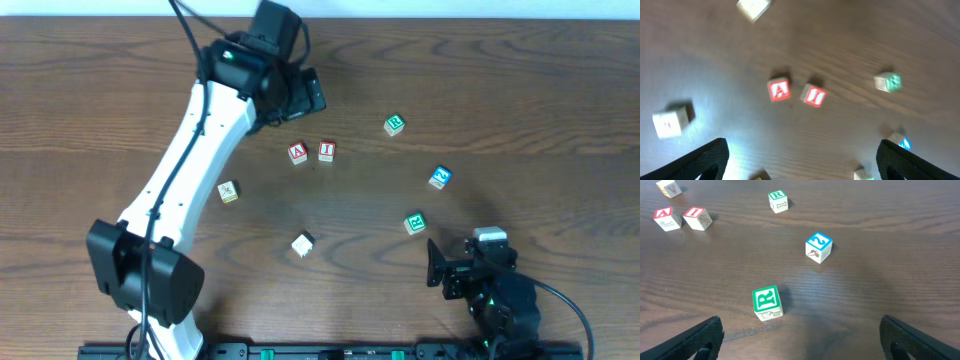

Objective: Spell out Ai2

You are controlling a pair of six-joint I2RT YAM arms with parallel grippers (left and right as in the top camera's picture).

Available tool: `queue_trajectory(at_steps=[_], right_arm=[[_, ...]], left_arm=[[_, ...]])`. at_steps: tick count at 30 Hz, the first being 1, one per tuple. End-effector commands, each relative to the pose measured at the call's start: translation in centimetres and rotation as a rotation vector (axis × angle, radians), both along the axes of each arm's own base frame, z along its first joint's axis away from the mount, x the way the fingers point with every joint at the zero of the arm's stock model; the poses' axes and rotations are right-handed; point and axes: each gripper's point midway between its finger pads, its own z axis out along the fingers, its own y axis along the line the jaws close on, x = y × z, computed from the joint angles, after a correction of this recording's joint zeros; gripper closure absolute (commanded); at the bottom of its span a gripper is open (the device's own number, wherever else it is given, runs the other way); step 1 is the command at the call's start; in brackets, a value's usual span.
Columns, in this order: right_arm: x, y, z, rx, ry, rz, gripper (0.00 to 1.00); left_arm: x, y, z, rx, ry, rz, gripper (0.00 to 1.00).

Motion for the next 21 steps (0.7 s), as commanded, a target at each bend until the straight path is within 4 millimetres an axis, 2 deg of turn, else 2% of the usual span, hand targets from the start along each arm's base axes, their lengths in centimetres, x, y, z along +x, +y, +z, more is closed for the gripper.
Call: queue_trajectory(at_steps=[1,5,8,12,18,21], right_arm=[[0.0,-0.2,-0.4,-0.009,0.006,-0.001,0.01],[0.0,-0.2,-0.4,-0.009,0.006,-0.002,0.01],[0.0,-0.2,-0.4,-0.009,0.006,-0.001,0.01],[0.0,-0.2,-0.4,-0.009,0.006,-0.001,0.01],[0.0,-0.2,-0.4,-0.009,0.006,-0.002,0.01],[0.0,-0.2,-0.4,-0.009,0.006,-0.001,0.01]], left_arm=[[-0.6,0.8,-3.3,0.027,0.071,0.286,0.05],[-0.6,-0.4,-6.5,0.042,0.111,0.296,0.05],[-0.4,-1.0,-9.7,0.046,0.177,0.316,0.04],[-0.3,-0.8,-12.8,0.065,0.240,0.387,0.05],[0.4,-1.4,-15.7,0.036,0.282,0.405,0.05],[0.9,-1.7,-16.4,0.024,0.277,0.404,0.02]])
